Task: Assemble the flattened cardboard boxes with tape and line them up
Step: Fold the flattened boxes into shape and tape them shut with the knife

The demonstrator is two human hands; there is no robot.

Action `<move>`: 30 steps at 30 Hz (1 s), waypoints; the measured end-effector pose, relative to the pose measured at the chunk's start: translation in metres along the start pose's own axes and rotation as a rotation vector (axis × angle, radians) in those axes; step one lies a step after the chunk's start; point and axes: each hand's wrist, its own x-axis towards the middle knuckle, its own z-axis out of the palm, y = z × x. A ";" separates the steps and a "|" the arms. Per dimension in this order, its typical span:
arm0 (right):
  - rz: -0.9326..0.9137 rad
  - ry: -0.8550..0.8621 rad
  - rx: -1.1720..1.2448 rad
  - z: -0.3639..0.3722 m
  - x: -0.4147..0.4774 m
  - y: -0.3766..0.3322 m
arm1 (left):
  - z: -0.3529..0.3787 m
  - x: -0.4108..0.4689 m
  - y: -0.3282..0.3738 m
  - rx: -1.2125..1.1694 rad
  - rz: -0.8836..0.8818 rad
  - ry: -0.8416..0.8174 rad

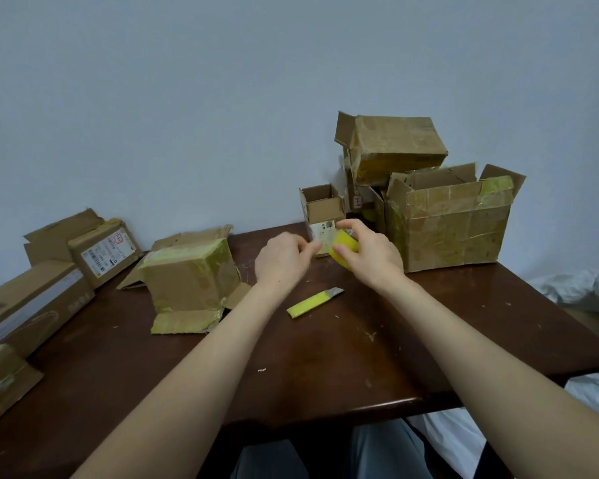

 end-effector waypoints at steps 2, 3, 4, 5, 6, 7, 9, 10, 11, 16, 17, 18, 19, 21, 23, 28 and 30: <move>0.009 -0.073 -0.126 -0.001 -0.001 0.007 | 0.006 -0.009 -0.013 0.106 -0.002 -0.221; 0.003 -0.117 -0.196 -0.001 -0.003 0.010 | 0.010 -0.014 -0.019 0.156 0.000 -0.338; -0.002 -0.150 -0.264 0.001 -0.006 0.011 | 0.015 -0.019 -0.024 0.188 0.001 -0.421; -0.002 -0.168 -0.319 0.003 -0.009 0.013 | 0.021 -0.023 -0.026 0.206 -0.002 -0.461; 0.001 -0.179 -0.359 0.005 -0.011 0.014 | 0.026 -0.026 -0.026 0.205 -0.008 -0.467; 0.012 -0.197 -0.386 0.006 -0.012 0.014 | 0.031 -0.030 -0.024 0.186 -0.016 -0.460; 0.046 -0.245 -0.395 0.008 -0.009 0.012 | 0.037 -0.033 -0.018 0.105 -0.030 -0.446; 0.058 -0.247 -0.366 0.008 -0.006 0.008 | 0.036 -0.034 -0.016 0.068 -0.023 -0.435; 0.060 -0.218 -0.314 0.010 -0.002 0.002 | 0.031 -0.034 -0.016 0.046 -0.002 -0.402; -0.082 -0.018 0.014 0.037 0.021 -0.073 | -0.039 -0.012 -0.062 0.029 0.048 0.056; -0.109 -0.040 0.068 0.047 0.023 -0.092 | -0.056 -0.006 -0.080 0.020 0.029 0.139; -0.135 -0.076 0.110 0.058 0.026 -0.112 | -0.071 0.000 -0.100 0.022 -0.003 0.207; -0.155 -0.117 0.137 0.070 0.027 -0.130 | -0.084 0.005 -0.121 0.037 -0.048 0.260; -0.167 -0.200 0.155 0.094 0.031 -0.162 | -0.100 0.016 -0.162 0.073 -0.168 0.255; -0.143 -0.304 0.116 0.120 0.036 -0.184 | -0.102 0.025 -0.192 0.036 -0.269 0.119; 0.048 -0.469 0.033 0.168 0.029 -0.193 | -0.083 0.026 -0.220 0.003 -0.305 -0.034; 0.083 -0.435 0.058 0.173 0.029 -0.193 | -0.083 0.026 -0.224 -0.008 -0.320 -0.014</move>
